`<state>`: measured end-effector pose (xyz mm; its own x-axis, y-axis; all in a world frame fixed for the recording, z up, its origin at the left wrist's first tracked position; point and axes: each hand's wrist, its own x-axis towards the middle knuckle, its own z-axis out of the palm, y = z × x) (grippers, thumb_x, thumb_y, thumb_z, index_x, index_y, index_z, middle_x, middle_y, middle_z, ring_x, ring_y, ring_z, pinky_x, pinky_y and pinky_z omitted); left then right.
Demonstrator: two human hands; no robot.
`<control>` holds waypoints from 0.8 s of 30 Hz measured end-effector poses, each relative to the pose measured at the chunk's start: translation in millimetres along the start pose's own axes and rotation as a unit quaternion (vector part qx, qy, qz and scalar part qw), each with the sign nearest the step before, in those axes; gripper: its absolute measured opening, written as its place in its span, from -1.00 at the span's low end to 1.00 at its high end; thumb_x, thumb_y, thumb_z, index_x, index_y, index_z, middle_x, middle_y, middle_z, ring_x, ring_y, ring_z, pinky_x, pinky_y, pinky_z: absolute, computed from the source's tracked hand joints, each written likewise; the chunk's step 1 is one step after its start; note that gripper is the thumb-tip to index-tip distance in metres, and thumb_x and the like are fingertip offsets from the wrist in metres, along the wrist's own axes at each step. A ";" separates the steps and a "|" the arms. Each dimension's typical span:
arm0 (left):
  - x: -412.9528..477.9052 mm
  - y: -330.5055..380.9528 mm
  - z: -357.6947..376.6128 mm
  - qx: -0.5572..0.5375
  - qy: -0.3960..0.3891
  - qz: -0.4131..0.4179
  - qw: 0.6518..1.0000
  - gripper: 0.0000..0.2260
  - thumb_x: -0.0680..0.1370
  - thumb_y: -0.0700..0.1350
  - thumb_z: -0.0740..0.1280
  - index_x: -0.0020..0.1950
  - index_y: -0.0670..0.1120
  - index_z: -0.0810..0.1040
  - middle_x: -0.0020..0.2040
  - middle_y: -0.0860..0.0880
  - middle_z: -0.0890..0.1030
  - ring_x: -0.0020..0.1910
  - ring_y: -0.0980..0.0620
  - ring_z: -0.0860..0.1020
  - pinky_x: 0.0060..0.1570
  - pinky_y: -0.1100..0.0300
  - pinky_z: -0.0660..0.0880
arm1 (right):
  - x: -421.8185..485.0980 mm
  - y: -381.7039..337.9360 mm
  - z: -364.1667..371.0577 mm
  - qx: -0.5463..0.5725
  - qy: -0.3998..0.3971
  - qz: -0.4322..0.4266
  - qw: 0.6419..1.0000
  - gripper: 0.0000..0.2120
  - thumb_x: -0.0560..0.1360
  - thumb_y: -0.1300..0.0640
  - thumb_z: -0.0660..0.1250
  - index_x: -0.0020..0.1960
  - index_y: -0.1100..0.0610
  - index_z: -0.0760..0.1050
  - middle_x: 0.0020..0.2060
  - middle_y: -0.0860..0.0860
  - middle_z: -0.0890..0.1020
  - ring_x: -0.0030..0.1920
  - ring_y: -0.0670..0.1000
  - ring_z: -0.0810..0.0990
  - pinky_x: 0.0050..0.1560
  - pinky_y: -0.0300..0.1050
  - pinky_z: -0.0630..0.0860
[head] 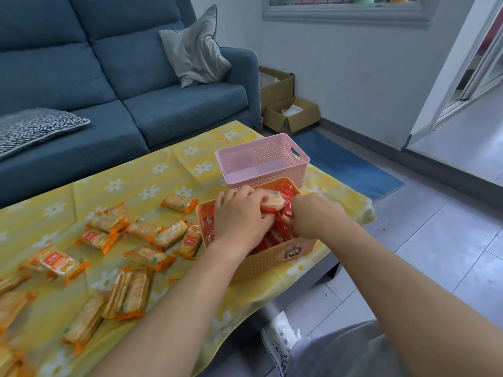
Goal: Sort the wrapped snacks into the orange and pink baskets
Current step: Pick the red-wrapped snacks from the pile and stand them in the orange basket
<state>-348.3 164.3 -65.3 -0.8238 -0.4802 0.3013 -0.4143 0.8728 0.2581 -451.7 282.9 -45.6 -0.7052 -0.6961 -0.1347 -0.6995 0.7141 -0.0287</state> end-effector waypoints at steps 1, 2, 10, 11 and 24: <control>-0.4 0.3 -2.8 -0.013 0.015 0.002 1.000 -0.75 0.51 0.14 0.34 0.16 0.14 0.59 0.10 0.11 0.59 0.14 -0.01 0.51 0.29 -0.06 0.38 | 0.0 0.6 0.4 0.002 -0.006 0.002 1.000 -0.68 0.57 0.11 0.29 -0.31 0.07 0.26 -0.34 -0.01 0.42 -0.38 0.02 0.44 -0.40 -0.11 0.39; -1.0 0.2 -6.3 -0.034 0.026 -0.002 0.999 -0.78 0.54 0.14 0.33 0.13 0.13 0.62 0.06 0.12 0.60 0.09 0.02 0.53 0.20 -0.03 0.44 | 0.2 1.2 1.0 0.010 -0.011 0.003 1.000 -0.68 0.56 0.09 0.31 -0.31 0.08 0.28 -0.34 -0.01 0.44 -0.35 0.04 0.47 -0.39 -0.10 0.41; 3.3 5.6 -41.4 -0.322 0.130 -0.072 0.935 -0.85 0.64 0.06 0.30 0.10 0.05 0.61 -0.07 0.20 0.63 -0.07 0.25 0.58 -0.11 0.28 0.58 | -9.2 21.4 -40.0 0.509 0.054 0.089 0.854 -0.62 0.64 -0.05 0.19 -0.02 0.24 0.61 -0.29 0.13 0.73 -0.27 0.12 0.74 -0.24 0.02 0.69; 3.1 12.6 -40.5 -0.343 0.110 -0.049 0.931 -0.90 0.63 0.01 0.32 0.09 0.06 0.61 -0.04 0.20 0.63 -0.03 0.28 0.57 -0.08 0.37 0.54 | -13.8 22.3 -48.4 0.629 0.006 0.114 0.769 -0.57 0.64 -0.12 0.17 0.03 0.22 0.59 -0.24 0.15 0.75 -0.23 0.13 0.76 -0.26 0.00 0.67; -6.5 31.1 8.3 0.003 -0.089 0.070 0.994 -0.76 0.59 0.03 0.31 0.26 0.20 0.53 0.20 0.18 0.57 0.20 -0.02 0.43 0.23 -0.02 0.23 | -14.4 37.4 -35.1 0.260 0.071 0.041 0.962 -0.78 0.47 -0.02 0.39 0.06 0.06 0.55 -0.19 -0.01 0.61 -0.19 -0.01 0.60 -0.09 0.05 0.66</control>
<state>-359.1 195.3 -66.9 -0.9285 -0.3317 0.1669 -0.2929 0.9305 0.2201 -471.8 317.0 -10.0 -0.7901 -0.6126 -0.0216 -0.5145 0.6820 -0.5198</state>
